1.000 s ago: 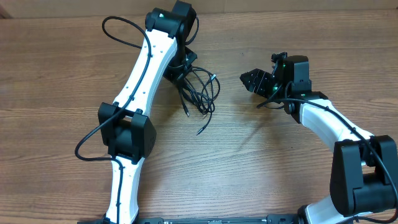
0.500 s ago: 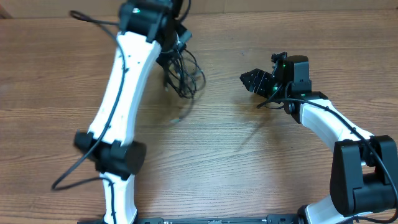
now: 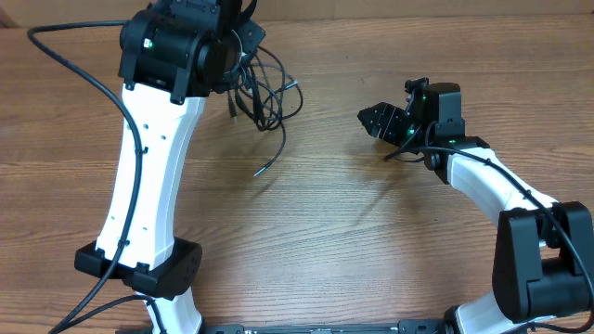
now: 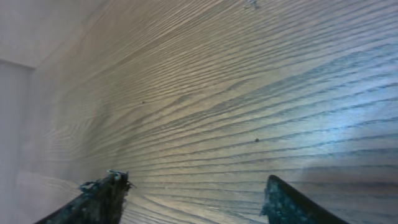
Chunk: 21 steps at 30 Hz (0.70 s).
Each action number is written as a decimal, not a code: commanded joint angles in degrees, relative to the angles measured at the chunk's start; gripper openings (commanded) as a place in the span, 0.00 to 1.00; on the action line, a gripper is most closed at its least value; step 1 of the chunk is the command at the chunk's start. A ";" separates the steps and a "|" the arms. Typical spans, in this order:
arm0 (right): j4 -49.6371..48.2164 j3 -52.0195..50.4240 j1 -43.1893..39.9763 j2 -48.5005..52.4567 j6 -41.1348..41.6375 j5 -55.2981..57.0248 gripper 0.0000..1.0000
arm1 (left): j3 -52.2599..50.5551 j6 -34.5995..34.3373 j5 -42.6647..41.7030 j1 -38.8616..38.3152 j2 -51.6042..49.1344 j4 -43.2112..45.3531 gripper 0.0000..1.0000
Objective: Untangle cables
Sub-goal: 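Lift the cable bundle with the left gripper toward the right gripper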
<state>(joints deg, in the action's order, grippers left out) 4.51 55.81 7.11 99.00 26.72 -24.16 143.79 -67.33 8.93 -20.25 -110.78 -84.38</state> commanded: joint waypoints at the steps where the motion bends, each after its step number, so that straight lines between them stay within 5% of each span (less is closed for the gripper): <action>1: -1.60 0.44 -0.07 0.02 -4.33 -5.01 0.74 | 0.55 1.01 3.54 -0.07 -1.42 -0.59 0.04; 8: -8.24 0.44 -0.07 0.02 -17.53 -25.38 0.76 | 0.52 0.87 2.27 -0.07 -7.58 -1.11 0.04; 21: -14.93 0.44 -0.04 0.02 -28.44 -47.65 0.84 | 0.52 -5.25 -7.39 -1.29 -14.40 -0.63 0.04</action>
<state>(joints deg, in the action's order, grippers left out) -9.19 55.81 7.14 99.00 1.89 -64.25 143.76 -69.67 3.49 -20.40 -125.03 -85.45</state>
